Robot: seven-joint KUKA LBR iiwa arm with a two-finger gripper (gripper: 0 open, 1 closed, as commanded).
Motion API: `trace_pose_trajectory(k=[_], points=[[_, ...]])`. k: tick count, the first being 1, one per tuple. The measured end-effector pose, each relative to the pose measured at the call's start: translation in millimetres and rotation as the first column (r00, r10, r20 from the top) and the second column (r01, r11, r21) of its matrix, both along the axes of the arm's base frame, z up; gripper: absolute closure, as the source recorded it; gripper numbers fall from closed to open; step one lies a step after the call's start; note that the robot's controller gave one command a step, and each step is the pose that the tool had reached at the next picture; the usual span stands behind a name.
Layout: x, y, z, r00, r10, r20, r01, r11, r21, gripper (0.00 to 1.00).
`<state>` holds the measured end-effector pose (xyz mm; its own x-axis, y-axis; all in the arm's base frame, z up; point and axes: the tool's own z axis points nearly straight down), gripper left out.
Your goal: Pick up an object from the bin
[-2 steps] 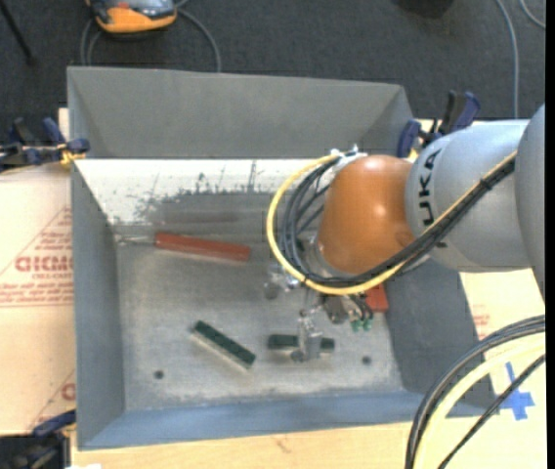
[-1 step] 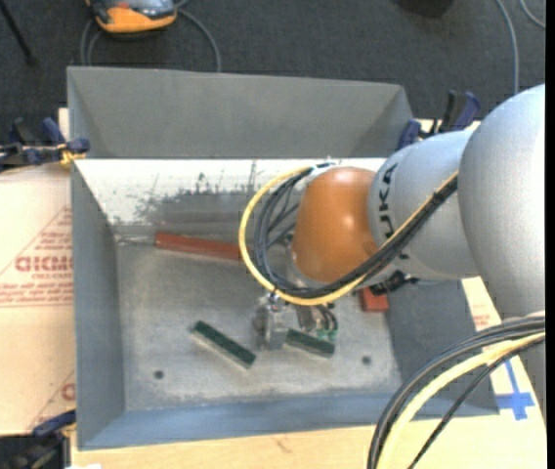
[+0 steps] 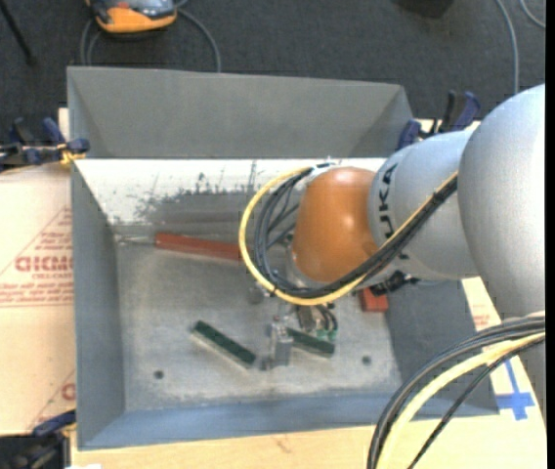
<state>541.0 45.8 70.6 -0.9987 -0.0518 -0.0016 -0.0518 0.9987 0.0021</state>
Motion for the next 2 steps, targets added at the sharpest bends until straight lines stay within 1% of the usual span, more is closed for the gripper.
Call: trace_pose_trajectory(k=[1, 2], points=[[0.0, 0, 0, 1.0, -0.001, 0.0, 0.001, 1.0, 0.0, 0.0], [-31.5, 35, 4, 1.0, 0.012, 0.002, -0.012, 1.0, -0.003, 0.0]])
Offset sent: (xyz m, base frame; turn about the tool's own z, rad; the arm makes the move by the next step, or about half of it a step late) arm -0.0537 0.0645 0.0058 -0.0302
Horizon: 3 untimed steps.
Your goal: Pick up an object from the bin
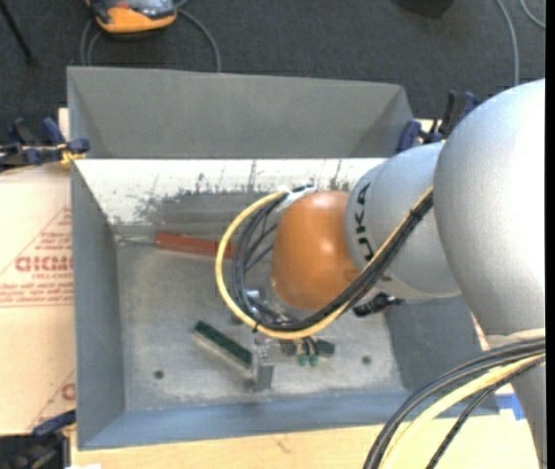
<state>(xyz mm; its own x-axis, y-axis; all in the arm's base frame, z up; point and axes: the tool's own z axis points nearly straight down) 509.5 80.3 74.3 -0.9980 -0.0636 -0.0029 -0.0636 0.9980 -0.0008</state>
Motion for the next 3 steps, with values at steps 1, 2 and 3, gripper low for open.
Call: trace_pose_trajectory(k=[1, 2, 3], points=[[-20.9, 39, -1, 0.991, -0.133, 0.0, 0.133, 0.991, 0.003, 1.0], [-13.8, 30, -1, 0.983, -0.183, 0.002, 0.183, 0.983, 0.004, 1.0], [-6.7, 47, 110, 0.99, -0.143, -0.001, 0.143, 0.99, 0.002, 1.0]])
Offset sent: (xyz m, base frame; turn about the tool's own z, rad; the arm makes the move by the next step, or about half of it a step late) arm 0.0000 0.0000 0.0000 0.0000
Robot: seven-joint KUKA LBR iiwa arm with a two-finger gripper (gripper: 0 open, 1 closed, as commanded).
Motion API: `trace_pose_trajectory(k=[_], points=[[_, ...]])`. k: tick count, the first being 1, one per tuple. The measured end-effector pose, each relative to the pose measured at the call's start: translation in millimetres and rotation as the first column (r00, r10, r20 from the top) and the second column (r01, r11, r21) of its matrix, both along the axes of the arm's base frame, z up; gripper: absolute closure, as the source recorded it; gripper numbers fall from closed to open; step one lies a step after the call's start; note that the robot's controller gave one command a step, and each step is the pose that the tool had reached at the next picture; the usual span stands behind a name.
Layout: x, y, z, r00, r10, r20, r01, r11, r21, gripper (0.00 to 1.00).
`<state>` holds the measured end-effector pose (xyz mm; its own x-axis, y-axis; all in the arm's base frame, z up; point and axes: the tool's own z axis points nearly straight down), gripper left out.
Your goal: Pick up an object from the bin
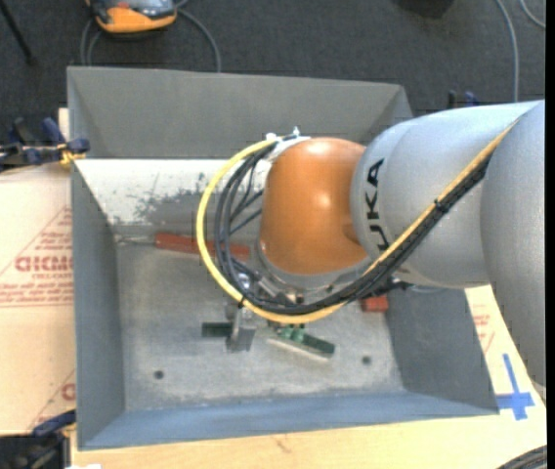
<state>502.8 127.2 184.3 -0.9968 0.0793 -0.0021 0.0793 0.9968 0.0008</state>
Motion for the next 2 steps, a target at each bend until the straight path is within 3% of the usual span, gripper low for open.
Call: trace_pose_trajectory(k=[1, 2], points=[[0.0, 0, 0, 1.0, 0.001, 0.0, -0.001, 1.0, 0.0, 1.0], [-6.5, 8, 37, 1.0, 0.014, -0.005, -0.014, 1.0, -0.001, 1.0]])
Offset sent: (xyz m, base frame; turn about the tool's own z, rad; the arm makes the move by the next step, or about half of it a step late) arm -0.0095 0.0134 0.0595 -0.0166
